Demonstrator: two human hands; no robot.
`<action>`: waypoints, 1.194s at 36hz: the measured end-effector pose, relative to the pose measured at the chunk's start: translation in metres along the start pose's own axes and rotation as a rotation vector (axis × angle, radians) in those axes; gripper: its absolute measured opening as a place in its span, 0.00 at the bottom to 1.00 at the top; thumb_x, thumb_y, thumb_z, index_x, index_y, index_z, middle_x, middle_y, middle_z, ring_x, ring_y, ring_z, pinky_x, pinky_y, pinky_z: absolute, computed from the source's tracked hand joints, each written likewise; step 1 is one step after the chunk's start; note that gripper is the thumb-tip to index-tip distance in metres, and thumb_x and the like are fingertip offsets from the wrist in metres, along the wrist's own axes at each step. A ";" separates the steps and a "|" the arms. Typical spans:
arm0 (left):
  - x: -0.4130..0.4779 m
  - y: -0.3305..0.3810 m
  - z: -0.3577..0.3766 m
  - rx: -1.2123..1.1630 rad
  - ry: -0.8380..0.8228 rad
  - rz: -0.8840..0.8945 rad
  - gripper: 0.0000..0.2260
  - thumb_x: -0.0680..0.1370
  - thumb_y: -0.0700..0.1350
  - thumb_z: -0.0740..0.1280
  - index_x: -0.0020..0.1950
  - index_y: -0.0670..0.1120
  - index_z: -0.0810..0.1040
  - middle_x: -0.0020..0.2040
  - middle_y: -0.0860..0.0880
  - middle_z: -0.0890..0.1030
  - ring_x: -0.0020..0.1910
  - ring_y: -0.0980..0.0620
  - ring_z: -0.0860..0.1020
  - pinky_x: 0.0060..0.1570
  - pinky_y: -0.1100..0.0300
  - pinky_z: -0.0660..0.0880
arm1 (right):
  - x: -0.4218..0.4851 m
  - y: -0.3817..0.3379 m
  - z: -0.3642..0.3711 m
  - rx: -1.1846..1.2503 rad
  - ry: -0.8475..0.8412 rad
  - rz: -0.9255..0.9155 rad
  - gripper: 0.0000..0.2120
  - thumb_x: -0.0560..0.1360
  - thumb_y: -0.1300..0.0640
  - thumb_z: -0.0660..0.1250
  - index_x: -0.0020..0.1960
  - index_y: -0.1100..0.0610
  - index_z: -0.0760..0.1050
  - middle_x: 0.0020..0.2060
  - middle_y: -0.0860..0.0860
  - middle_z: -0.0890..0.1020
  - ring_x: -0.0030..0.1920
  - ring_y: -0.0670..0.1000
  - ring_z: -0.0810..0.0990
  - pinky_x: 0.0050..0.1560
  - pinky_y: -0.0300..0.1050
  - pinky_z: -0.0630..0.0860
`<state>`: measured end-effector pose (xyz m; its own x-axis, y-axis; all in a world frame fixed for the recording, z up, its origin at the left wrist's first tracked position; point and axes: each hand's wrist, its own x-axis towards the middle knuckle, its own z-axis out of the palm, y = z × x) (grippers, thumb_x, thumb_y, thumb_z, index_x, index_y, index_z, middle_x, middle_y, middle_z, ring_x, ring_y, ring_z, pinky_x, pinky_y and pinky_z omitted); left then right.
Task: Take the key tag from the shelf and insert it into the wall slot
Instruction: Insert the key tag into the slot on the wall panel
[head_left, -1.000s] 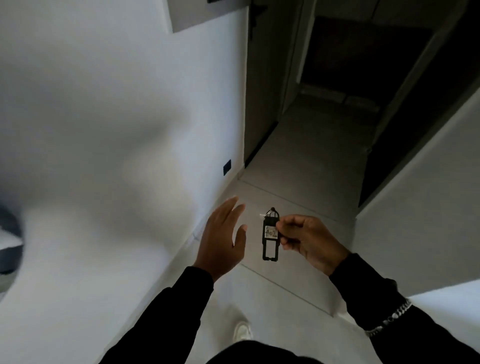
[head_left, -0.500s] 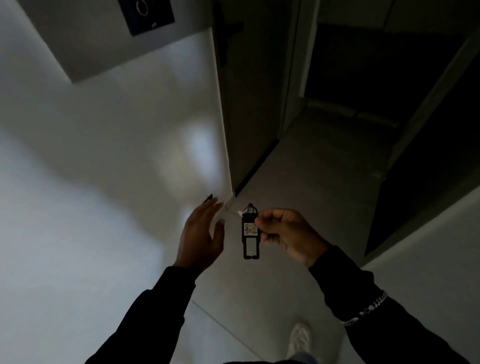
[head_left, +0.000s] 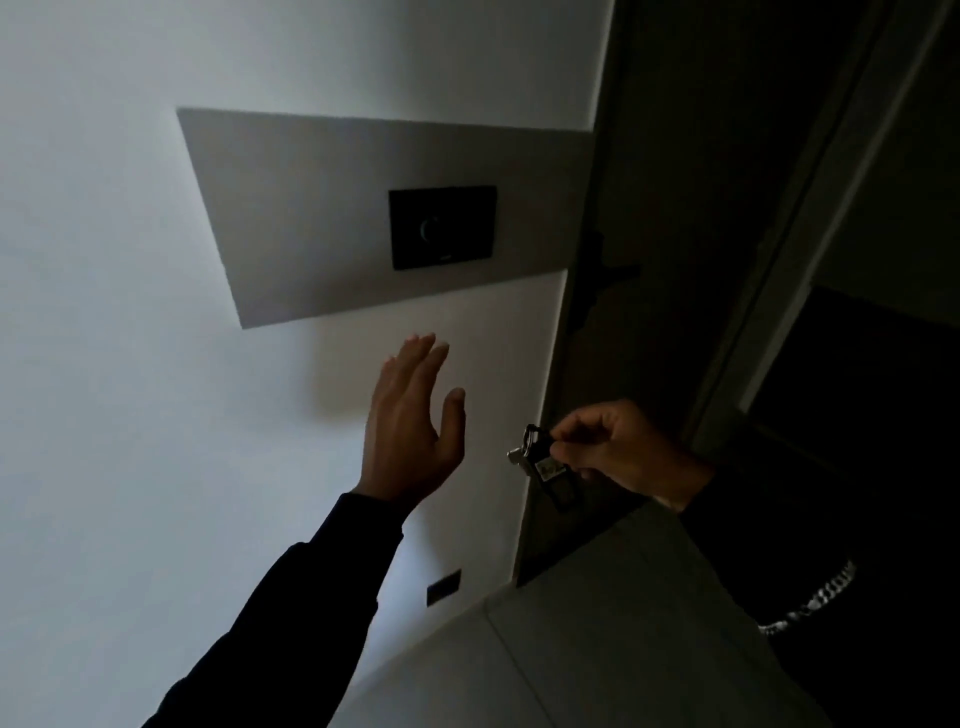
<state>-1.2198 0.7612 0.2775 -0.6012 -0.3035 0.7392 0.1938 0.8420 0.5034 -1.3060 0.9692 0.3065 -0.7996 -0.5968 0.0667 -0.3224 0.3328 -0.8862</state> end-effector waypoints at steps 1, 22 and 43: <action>0.019 -0.004 0.001 0.025 0.032 0.019 0.21 0.78 0.43 0.64 0.70 0.36 0.73 0.72 0.37 0.74 0.76 0.39 0.67 0.76 0.36 0.64 | 0.018 -0.008 -0.006 -0.037 0.011 -0.049 0.07 0.71 0.71 0.70 0.48 0.72 0.78 0.31 0.53 0.79 0.23 0.40 0.75 0.27 0.30 0.72; 0.227 -0.097 0.000 1.063 0.296 0.269 0.30 0.82 0.54 0.51 0.81 0.43 0.53 0.82 0.41 0.57 0.82 0.45 0.50 0.80 0.43 0.38 | 0.278 -0.125 -0.062 0.197 0.142 -0.777 0.04 0.72 0.64 0.70 0.46 0.62 0.81 0.33 0.56 0.83 0.31 0.47 0.79 0.39 0.43 0.77; 0.233 -0.113 0.001 1.164 0.430 0.267 0.30 0.81 0.55 0.50 0.81 0.44 0.54 0.82 0.44 0.56 0.82 0.44 0.52 0.80 0.41 0.43 | 0.318 -0.104 -0.039 0.177 0.178 -0.666 0.03 0.69 0.64 0.73 0.43 0.62 0.81 0.33 0.57 0.82 0.32 0.51 0.79 0.40 0.48 0.77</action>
<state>-1.3825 0.5960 0.3920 -0.3074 -0.0006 0.9516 -0.6549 0.7256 -0.2111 -1.5469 0.7731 0.4379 -0.5367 -0.4988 0.6805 -0.6962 -0.1939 -0.6912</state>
